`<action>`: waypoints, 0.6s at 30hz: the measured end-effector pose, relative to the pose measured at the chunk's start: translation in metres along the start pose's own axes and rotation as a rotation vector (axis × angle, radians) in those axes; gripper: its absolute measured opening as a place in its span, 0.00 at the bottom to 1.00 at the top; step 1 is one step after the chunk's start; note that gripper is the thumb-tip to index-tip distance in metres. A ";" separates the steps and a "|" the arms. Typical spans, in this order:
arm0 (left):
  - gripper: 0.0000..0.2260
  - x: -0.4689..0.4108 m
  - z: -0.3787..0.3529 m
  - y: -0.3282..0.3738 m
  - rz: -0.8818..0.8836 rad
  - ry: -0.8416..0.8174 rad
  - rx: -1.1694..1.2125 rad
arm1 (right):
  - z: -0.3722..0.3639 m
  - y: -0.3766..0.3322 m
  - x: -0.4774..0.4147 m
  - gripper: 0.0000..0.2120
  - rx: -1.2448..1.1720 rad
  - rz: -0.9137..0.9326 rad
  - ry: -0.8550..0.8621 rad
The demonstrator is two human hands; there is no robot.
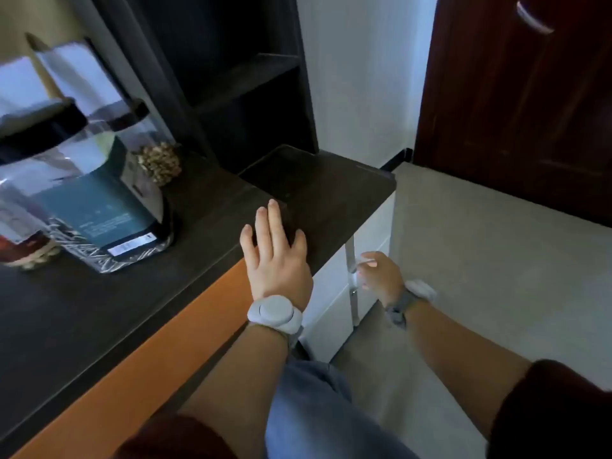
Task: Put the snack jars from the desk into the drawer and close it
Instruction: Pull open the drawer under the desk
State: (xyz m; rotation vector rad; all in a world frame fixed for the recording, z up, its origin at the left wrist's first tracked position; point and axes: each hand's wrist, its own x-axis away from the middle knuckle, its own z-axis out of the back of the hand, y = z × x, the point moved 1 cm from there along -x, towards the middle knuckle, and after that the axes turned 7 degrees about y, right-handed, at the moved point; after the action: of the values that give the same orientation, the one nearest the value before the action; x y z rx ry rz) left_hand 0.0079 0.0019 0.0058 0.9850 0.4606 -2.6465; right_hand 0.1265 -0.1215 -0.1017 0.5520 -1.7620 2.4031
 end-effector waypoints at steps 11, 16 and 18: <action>0.09 -0.002 -0.031 -0.009 -0.021 0.203 -0.047 | -0.044 0.014 -0.054 0.09 -0.548 -0.476 0.037; 0.09 -0.003 -0.034 -0.009 -0.031 0.239 -0.077 | -0.051 0.027 -0.057 0.13 -0.651 -0.486 0.128; 0.09 -0.003 -0.031 -0.010 -0.027 0.221 -0.080 | -0.052 0.022 -0.056 0.10 -0.598 -0.498 0.121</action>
State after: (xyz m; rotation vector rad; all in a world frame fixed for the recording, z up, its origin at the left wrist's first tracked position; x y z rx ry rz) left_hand 0.0246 0.0231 -0.0125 1.2592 0.6267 -2.5311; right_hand 0.1601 -0.0731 -0.1549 0.6431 -1.8812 1.4629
